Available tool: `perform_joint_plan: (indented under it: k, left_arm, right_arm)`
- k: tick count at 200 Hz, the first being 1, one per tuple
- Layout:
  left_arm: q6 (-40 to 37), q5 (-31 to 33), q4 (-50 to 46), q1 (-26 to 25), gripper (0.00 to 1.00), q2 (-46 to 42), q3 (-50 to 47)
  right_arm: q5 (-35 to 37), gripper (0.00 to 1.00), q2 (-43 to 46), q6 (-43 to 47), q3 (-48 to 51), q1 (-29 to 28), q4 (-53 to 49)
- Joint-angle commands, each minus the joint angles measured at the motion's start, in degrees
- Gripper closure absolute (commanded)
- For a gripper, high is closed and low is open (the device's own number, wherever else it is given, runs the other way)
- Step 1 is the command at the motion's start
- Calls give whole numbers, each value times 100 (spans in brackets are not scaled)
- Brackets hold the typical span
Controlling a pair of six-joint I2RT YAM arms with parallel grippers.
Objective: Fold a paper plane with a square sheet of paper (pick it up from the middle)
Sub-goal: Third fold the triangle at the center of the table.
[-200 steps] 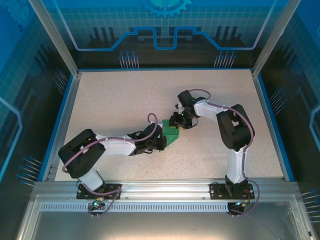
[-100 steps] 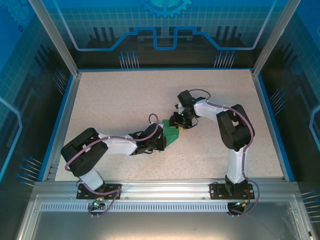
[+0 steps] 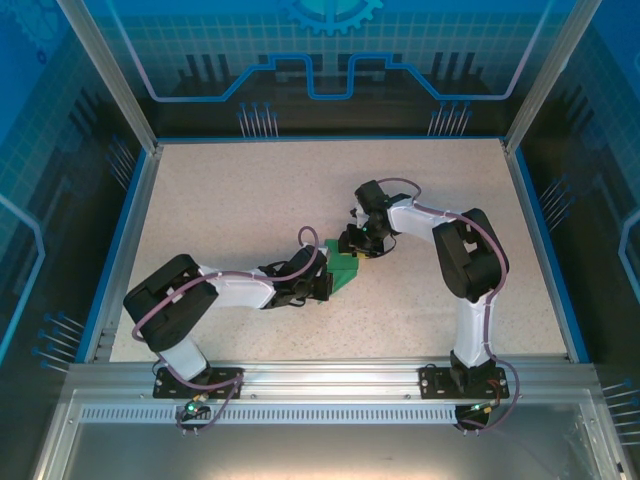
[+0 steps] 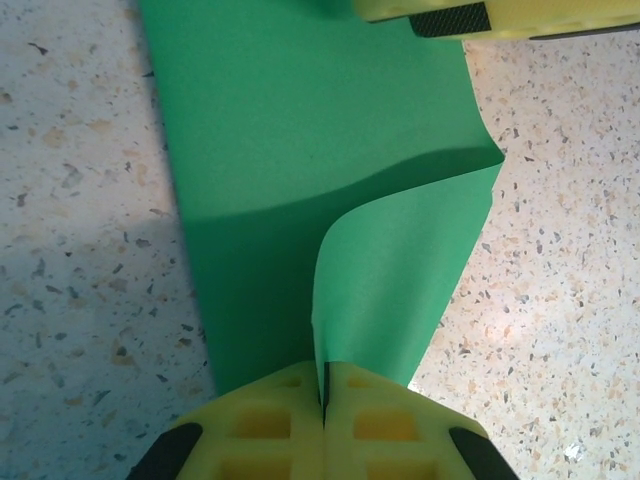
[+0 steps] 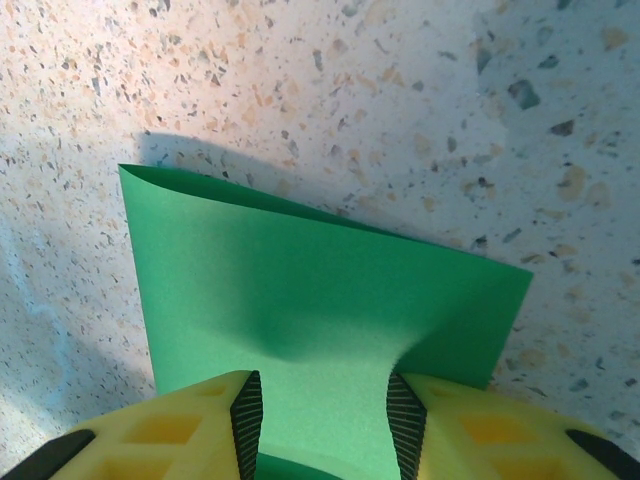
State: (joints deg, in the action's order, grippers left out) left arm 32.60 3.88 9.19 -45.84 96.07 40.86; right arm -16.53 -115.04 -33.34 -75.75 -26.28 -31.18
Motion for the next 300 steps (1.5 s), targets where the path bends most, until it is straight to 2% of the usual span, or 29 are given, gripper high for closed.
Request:
perform_joint_plan:
  k: [1, 56, 150, 300]
  left_arm:
    - [-208, 58, -137, 47, 93, 87, 202]
    - [-245, -28, -163, 49, 94, 149, 238]
    - [257, -359, 5, 49, 92, 20, 93]
    - [642, -384, 66, 49, 92, -48, -56]
  right_arm:
    - [135, 58, -256, 83, -34, -65, -248]
    - [122, 58, -264, 74, -43, -68, -248]
    - [129, 58, -291, 61, -61, -70, -257]
    - [124, 58, -353, 29, -98, -66, -270]
